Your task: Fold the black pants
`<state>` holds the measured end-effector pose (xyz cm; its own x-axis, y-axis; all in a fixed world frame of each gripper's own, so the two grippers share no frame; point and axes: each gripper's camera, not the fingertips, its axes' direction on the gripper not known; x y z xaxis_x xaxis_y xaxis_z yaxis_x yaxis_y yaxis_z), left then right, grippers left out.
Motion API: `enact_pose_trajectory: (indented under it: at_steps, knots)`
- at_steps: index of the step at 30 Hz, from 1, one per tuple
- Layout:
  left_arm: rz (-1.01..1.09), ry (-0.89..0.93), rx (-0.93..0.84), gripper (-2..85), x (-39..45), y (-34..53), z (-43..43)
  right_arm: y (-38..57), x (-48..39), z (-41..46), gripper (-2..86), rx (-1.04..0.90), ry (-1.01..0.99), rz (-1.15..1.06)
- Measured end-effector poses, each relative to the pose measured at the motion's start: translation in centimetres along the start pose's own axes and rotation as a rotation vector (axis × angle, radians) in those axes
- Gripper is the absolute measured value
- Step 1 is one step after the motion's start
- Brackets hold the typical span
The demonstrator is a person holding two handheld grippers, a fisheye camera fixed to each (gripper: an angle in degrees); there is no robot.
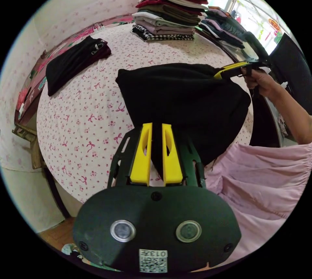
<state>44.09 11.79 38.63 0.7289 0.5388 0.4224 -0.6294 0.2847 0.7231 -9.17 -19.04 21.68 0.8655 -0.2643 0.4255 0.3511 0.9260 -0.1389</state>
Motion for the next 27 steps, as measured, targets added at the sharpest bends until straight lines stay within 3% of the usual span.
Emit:
enact_pose_trajectory:
  at_steps: [4,9,12,17,20,23,25,27]
  knots:
    - [0.013,0.028,0.02,5.9,-0.5,-0.8,-1.4,-0.1,-3.9,-4.4,4.7,0.108,0.129,-0.173]
    - [0.071,0.05,0.049,5.9,0.3,-1.7,-1.4,0.3,-3.3,-5.3,5.8,0.173,0.29,-0.125]
    - [0.13,-0.042,0.01,5.6,0.8,-1.7,0.1,0.5,0.3,-1.7,7.5,0.084,0.162,-0.007]
    - [0.174,-0.14,0.086,3.4,-0.3,-0.7,-3.8,3.0,-2.8,-6.8,7.3,0.27,0.284,-0.011]
    - [0.228,-0.172,0.092,2.2,-0.2,0.1,-4.4,5.3,-6.1,-7.8,4.7,0.306,0.235,-0.124]
    - [0.284,-0.177,0.004,0.9,-0.1,0.4,-2.2,7.2,-9.2,-4.6,2.1,0.228,0.218,-0.232]
    - [0.318,-0.194,-0.018,0.4,-0.6,0.9,-0.4,7.8,-9.5,-0.7,1.1,0.081,0.318,-0.229]
    - [0.335,-0.205,-0.003,0.1,-1.3,1.3,0.2,8.7,-7.6,2.8,0.7,0.024,0.237,-0.164]
